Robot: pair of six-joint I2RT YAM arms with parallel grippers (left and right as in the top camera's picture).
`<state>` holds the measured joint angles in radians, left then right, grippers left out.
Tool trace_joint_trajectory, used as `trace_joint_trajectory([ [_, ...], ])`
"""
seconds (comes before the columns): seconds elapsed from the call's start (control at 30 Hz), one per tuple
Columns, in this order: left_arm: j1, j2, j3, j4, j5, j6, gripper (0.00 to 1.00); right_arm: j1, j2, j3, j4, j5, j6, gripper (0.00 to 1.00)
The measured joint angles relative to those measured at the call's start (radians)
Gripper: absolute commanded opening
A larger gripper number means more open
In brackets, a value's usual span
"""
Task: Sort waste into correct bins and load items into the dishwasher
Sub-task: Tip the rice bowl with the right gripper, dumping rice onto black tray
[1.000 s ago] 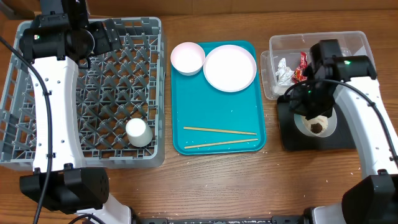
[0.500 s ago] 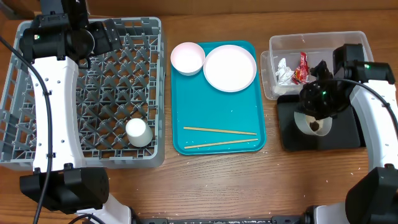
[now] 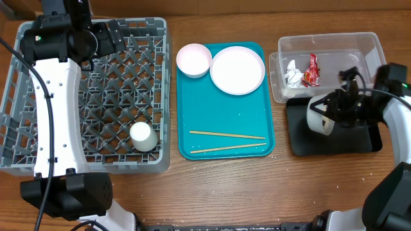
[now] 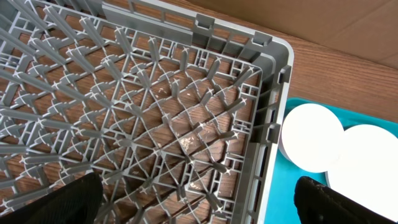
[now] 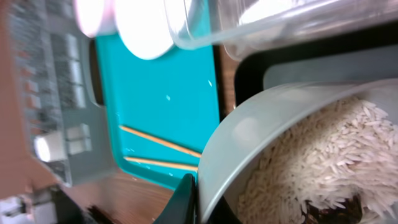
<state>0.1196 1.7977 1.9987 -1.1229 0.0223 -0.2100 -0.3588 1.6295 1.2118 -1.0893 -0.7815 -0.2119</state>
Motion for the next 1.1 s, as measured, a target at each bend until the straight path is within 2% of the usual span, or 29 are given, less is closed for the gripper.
trace_joint_trajectory([
  [0.23,0.0,0.0,0.0,0.0,0.0,0.0,1.0,-0.091,0.0,-0.115,0.119,-0.204,-0.068,0.04],
  [0.53,0.0,0.0,0.0,0.0,0.0,0.0,1.0,-0.193,0.0,-0.266,0.257,-0.422,-0.084,0.04],
  [0.9,0.0,0.0,0.0,0.0,0.0,0.0,1.0,-0.283,0.001,-0.309,0.33,-0.692,-0.089,0.04],
  [1.1,0.0,0.0,0.0,0.0,0.0,0.0,1.0,-0.284,0.001,-0.309,0.329,-0.731,-0.073,0.04],
])
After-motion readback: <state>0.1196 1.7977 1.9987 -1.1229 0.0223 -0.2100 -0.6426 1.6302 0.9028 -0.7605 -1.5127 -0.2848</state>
